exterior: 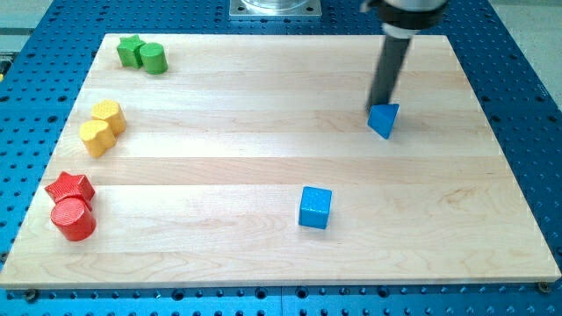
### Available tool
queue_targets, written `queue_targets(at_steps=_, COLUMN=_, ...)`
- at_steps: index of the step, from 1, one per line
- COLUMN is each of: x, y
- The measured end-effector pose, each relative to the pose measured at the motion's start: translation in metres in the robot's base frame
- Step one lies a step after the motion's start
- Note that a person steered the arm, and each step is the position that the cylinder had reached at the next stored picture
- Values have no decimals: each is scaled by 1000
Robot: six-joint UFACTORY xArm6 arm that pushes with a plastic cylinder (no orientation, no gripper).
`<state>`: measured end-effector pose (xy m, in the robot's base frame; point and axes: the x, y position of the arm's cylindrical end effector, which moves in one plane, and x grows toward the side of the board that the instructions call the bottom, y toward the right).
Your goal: Move the triangle towards the right center of the board
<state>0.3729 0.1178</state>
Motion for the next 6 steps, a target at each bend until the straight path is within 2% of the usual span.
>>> queue_targets(at_steps=1, x=29, y=44)
queue_targets(at_steps=2, x=29, y=85)
queue_targets(at_steps=3, x=47, y=32)
queue_targets(at_steps=4, x=113, y=74)
queue_targets(at_steps=5, x=201, y=28)
queue_targets(at_steps=6, x=219, y=-83)
